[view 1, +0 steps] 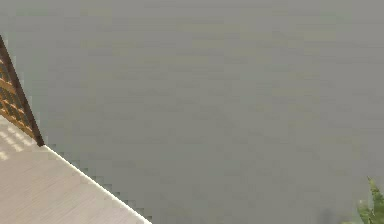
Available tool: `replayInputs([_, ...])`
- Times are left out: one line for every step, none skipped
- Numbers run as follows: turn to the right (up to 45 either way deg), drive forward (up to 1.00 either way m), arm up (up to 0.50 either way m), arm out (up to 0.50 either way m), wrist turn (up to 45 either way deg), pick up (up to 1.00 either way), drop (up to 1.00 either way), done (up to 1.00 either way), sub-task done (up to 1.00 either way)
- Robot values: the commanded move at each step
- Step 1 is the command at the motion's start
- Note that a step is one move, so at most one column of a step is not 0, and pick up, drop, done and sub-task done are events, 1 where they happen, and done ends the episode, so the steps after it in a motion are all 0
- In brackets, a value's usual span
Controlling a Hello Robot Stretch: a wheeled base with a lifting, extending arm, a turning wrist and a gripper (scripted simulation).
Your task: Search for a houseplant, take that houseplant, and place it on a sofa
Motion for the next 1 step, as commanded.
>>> replayInputs([0.0,0.0,0.0,0.0,-27.0,0.0,0.0,0.0,0.0])
